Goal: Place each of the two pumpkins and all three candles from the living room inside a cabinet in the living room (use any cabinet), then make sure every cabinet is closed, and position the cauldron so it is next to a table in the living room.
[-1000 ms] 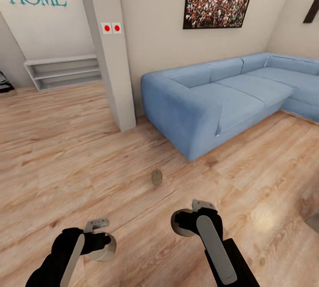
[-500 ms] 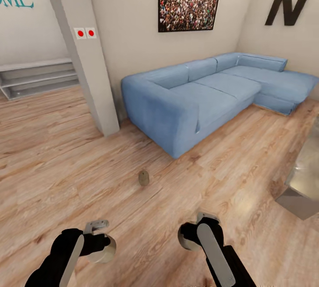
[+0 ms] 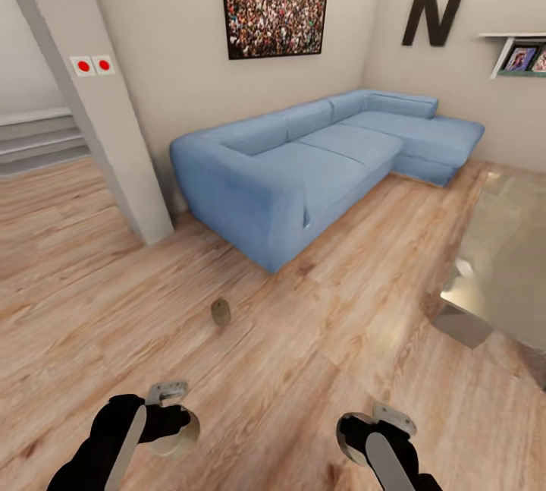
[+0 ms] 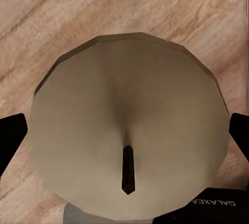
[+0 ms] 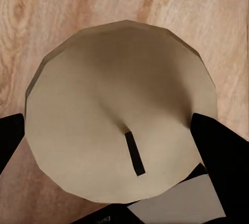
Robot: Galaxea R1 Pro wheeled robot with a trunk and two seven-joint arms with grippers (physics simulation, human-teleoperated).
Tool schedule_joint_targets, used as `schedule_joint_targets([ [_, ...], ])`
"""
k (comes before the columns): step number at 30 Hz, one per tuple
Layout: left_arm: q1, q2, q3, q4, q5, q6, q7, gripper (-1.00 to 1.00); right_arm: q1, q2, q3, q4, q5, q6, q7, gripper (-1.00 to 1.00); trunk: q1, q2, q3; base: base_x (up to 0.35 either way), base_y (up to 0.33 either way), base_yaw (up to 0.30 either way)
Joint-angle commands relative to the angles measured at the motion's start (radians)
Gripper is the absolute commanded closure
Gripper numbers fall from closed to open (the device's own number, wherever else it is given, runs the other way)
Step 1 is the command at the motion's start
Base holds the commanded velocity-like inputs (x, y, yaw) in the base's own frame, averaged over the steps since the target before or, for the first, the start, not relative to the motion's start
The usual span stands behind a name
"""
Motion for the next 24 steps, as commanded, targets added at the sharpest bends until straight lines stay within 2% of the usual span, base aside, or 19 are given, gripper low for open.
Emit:
schedule_joint_targets([
  [1, 0.000, 0.000, 0.000, 0.000, 0.000, 0.000, 0.000, 1.00, 0.005, -0.001, -0.001, 0.001, 0.002, -0.006, 0.012, 1.00, -0.004, 0.007, 0.003, -0.118, 0.000, -0.281],
  [6, 0.000, -0.001, -0.003, 0.000, -0.001, 0.000, 0.000, 1.00, 0.014, -0.010, -0.004, 0.070, 0.003, -0.079, 0.091, 1.00, -0.023, 0.042, 0.021, -0.249, 0.000, -0.278],
  [10, 0.000, -0.001, -0.005, 0.000, -0.004, -0.001, 0.000, 1.00, 0.015, -0.031, -0.004, 0.104, 0.004, -0.124, 0.148, 1.00, -0.038, 0.070, 0.037, -0.097, 0.000, -0.253],
  [14, 0.000, -0.002, -0.006, 0.000, -0.005, 0.001, 0.000, 1.00, 0.015, -0.045, -0.005, 0.116, 0.003, -0.155, 0.163, 1.00, -0.038, 0.070, 0.041, -0.015, 0.000, -0.232],
  [21, 0.000, -0.002, -0.006, 0.000, -0.002, 0.001, 0.000, 1.00, 0.015, -0.045, -0.006, 0.162, 0.004, -0.167, 0.165, 1.00, -0.038, 0.070, 0.050, -0.001, 0.000, -0.224],
  [24, 0.000, -0.005, -0.007, 0.000, -0.003, 0.001, 0.000, 1.00, 0.015, -0.045, -0.005, 0.179, 0.004, -0.199, 0.166, 1.00, -0.038, 0.070, 0.053, -0.026, 0.006, -0.217],
])
